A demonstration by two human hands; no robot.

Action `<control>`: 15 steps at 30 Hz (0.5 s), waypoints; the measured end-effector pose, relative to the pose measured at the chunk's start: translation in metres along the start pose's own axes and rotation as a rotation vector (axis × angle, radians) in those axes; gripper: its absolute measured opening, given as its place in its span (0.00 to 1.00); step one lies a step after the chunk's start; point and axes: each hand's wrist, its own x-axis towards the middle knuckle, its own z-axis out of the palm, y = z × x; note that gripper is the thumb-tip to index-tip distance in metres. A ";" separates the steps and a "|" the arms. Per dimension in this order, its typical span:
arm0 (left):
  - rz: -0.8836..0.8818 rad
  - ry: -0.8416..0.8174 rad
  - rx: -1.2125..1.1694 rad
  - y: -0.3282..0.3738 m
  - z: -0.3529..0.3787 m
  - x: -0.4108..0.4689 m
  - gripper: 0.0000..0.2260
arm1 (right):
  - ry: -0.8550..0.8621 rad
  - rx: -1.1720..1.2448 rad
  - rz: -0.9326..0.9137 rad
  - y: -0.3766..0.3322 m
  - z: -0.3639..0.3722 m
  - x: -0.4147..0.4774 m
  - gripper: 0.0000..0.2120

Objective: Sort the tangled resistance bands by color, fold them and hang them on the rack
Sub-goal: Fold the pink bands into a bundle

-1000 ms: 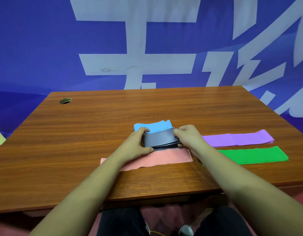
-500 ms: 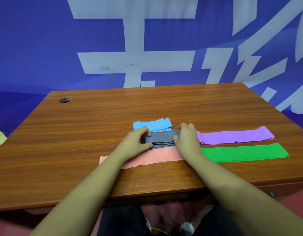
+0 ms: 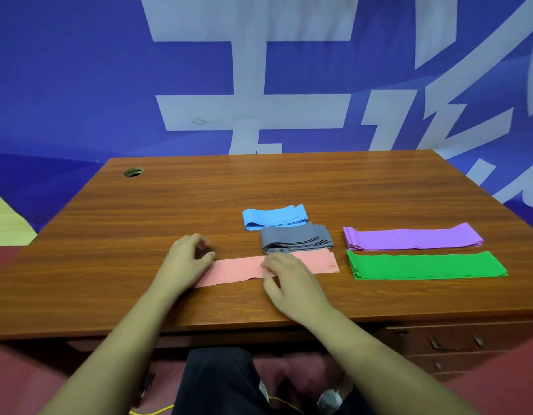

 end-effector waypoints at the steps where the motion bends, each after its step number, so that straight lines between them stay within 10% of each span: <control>1: -0.032 0.010 0.041 -0.005 -0.002 -0.005 0.10 | 0.001 0.002 0.007 -0.001 0.004 -0.004 0.14; 8: -0.331 -0.025 0.110 -0.002 -0.001 -0.019 0.27 | 0.009 -0.067 0.028 -0.004 0.011 -0.012 0.15; 15: -0.523 -0.130 0.219 0.009 0.004 -0.006 0.20 | -0.001 -0.088 0.022 -0.006 0.009 -0.012 0.15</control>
